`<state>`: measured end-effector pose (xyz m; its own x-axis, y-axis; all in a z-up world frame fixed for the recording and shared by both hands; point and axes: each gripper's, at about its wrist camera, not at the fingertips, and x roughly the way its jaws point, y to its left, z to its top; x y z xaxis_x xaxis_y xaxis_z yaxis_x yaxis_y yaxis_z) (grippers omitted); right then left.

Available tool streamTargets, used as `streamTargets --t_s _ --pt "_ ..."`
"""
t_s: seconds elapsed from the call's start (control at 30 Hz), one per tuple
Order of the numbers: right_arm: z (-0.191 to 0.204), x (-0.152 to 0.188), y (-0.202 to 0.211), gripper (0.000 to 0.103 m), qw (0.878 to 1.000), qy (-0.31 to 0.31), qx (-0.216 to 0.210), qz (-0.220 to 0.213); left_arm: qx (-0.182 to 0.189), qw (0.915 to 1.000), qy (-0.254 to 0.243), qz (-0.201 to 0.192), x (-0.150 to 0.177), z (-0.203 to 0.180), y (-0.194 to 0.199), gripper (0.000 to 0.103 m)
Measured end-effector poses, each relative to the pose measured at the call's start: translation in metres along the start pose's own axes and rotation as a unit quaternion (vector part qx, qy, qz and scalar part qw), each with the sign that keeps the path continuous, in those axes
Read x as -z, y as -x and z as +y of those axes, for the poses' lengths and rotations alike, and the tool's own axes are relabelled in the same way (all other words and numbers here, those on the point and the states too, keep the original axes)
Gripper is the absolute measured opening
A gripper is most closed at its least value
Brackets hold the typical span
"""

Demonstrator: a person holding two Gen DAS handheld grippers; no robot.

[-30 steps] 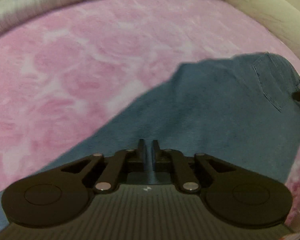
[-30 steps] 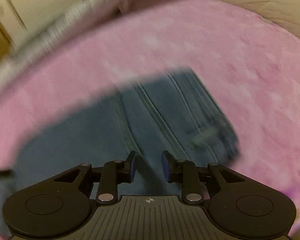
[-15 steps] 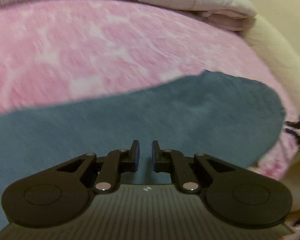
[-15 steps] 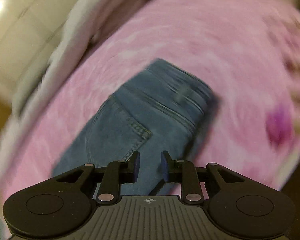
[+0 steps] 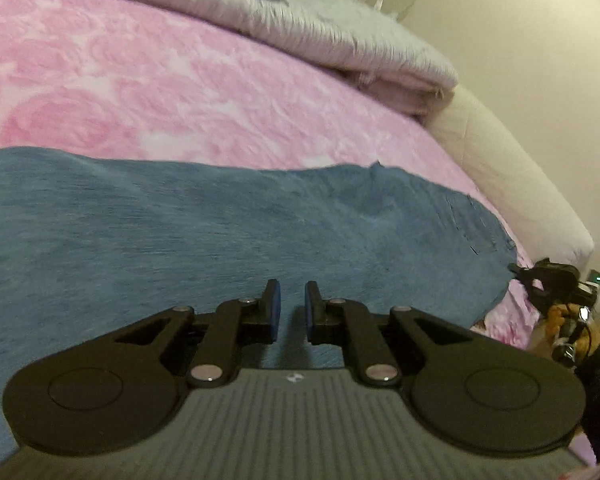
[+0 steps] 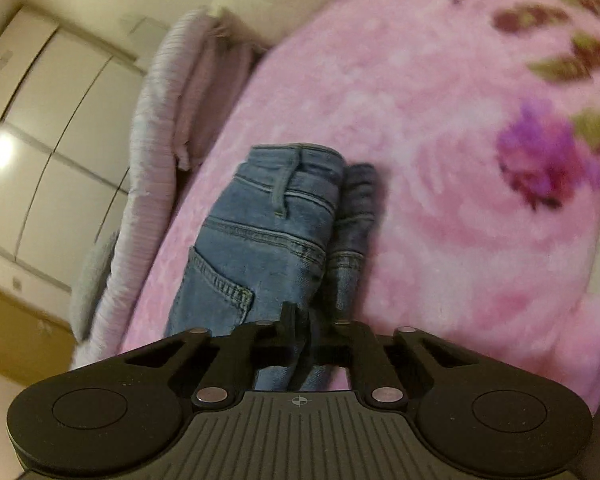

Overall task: Fold clothes
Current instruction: 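Pull the waistband with the right gripper to align the folded jeans, then release, then lift both open grippers away from the folded jeans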

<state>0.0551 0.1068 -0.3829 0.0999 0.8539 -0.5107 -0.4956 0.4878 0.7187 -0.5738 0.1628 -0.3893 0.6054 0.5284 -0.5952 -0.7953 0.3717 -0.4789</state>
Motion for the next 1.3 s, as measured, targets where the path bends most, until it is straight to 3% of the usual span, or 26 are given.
streamTargets --t_s 0.1,0.23,0.3,0.43,0.5,0.53,0.6,0.7,0.8,0.87,0.9,0.93,0.97,1.03,1.13,1.17,1.3 --pt "0.016 0.009 0.02 0.004 0.998 0.056 -0.01 -0.038 -0.02 0.9995 0.002 -0.026 0.01 0.011 0.016 0.008" --pt "0.009 0.019 0.005 0.004 0.993 0.098 0.062 -0.027 -0.071 0.9962 0.026 -0.043 0.016 0.024 0.043 0.008" --pt "0.014 0.021 0.003 0.004 0.989 0.126 0.079 -0.028 -0.1 0.9928 0.039 -0.053 0.021 0.031 0.059 0.008" --pt "0.039 0.037 0.021 0.005 0.962 0.215 0.16 -0.05 -0.141 0.9838 0.08 -0.076 0.036 0.039 0.097 0.009" --pt "0.051 0.047 0.03 0.005 0.94 0.251 0.225 -0.059 -0.179 0.9775 0.073 -0.083 0.043 0.034 0.113 0.015" --pt "0.059 0.056 0.04 0.005 0.935 0.264 0.228 -0.067 -0.197 0.9742 0.065 -0.089 0.047 0.03 0.119 0.017" --pt "0.08 0.082 0.058 0.005 0.944 0.281 0.157 -0.067 -0.201 0.9731 0.061 -0.095 0.051 0.022 0.122 0.017" --pt "0.112 0.135 0.064 0.005 0.955 0.296 0.028 0.005 -0.181 0.9766 0.056 -0.102 0.055 0.009 0.12 0.017" --pt "0.143 0.197 0.051 0.005 0.937 0.34 -0.039 0.066 -0.177 0.9798 0.021 -0.091 0.054 -0.002 0.101 0.02" --pt "0.159 0.231 0.039 0.005 0.918 0.384 -0.052 0.082 -0.223 0.9712 -0.002 -0.084 0.057 0.008 0.089 0.021" --pt "0.166 0.248 0.032 0.005 0.907 0.408 -0.055 0.088 -0.253 0.964 -0.006 -0.084 0.06 0.015 0.086 0.016" --pt "0.169 0.259 0.022 0.005 0.898 0.426 -0.042 0.101 -0.261 0.9611 -0.001 -0.09 0.062 0.024 0.09 0.005" --pt "0.171 0.265 0.017 0.004 0.895 0.434 -0.028 0.1 -0.273 0.9574 0.015 -0.092 0.062 0.03 0.098 0.004" --pt "0.177 0.265 0.022 0.005 0.901 0.421 -0.011 0.103 -0.304 0.9478 0.033 -0.09 0.06 0.033 0.117 0.005" --pt "0.185 0.263 0.042 0.005 0.919 0.382 -0.018 0.095 -0.345 0.9345 0.055 -0.07 0.056 0.021 0.138 0.027" --pt "0.188 0.264 0.049 0.005 0.922 0.376 -0.026 0.091 -0.351 0.9323 0.055 -0.066 0.057 0.014 0.142 0.028" --pt "0.197 0.284 0.065 0.014 0.924 0.363 -0.024 0.121 -0.347 0.9361 0.018 -0.052 0.067 -0.029 0.149 0.03"
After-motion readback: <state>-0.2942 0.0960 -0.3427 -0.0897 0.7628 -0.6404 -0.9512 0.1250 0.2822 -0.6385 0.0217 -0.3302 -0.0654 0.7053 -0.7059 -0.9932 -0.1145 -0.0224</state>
